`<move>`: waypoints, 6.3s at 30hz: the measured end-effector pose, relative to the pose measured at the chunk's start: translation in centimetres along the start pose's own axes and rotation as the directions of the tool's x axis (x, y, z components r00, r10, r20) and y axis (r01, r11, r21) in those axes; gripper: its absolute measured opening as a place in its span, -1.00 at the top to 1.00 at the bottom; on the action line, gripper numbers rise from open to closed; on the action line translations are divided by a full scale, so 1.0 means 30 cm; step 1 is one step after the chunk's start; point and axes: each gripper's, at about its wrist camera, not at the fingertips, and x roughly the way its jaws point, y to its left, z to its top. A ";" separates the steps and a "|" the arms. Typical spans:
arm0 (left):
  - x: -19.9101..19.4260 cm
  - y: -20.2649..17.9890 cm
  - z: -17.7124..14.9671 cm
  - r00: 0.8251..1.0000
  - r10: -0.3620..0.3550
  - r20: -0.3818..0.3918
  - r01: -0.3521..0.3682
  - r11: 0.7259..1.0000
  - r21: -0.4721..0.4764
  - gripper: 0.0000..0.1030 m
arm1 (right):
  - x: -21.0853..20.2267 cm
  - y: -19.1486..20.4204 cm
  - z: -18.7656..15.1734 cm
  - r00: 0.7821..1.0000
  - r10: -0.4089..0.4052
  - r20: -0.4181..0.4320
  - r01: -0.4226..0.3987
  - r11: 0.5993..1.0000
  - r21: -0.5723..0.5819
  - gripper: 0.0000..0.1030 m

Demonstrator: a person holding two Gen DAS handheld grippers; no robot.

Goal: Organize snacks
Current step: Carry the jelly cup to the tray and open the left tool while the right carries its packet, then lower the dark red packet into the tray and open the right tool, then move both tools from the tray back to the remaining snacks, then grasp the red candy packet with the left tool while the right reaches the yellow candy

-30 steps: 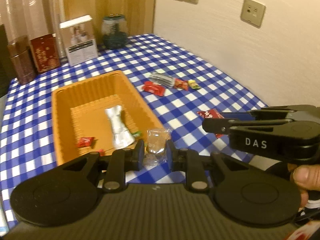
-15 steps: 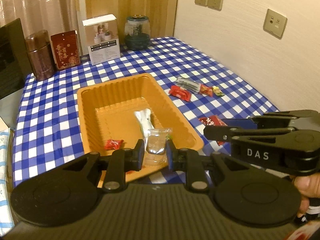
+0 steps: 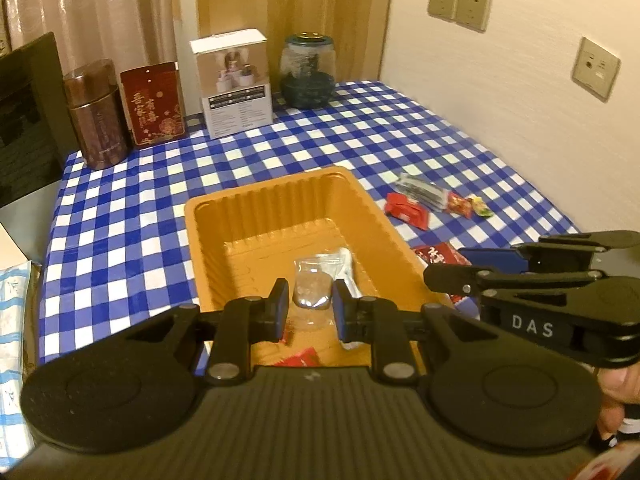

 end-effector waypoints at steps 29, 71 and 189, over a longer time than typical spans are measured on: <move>0.245 0.082 0.050 0.997 0.009 -0.074 -0.009 1.000 0.002 0.59 | 0.231 -0.032 0.039 0.998 0.024 -0.062 -0.024 1.000 -0.007 0.46; 0.221 0.096 0.063 0.998 0.018 -0.057 -0.018 1.000 0.001 0.39 | 0.236 -0.033 0.054 0.998 0.049 -0.031 -0.047 0.997 0.057 -0.15; 0.919 -0.553 0.322 0.938 -0.057 -0.343 0.247 0.805 0.540 -0.14 | 0.160 -0.902 0.002 0.964 -0.265 -0.038 0.266 0.936 0.230 -0.18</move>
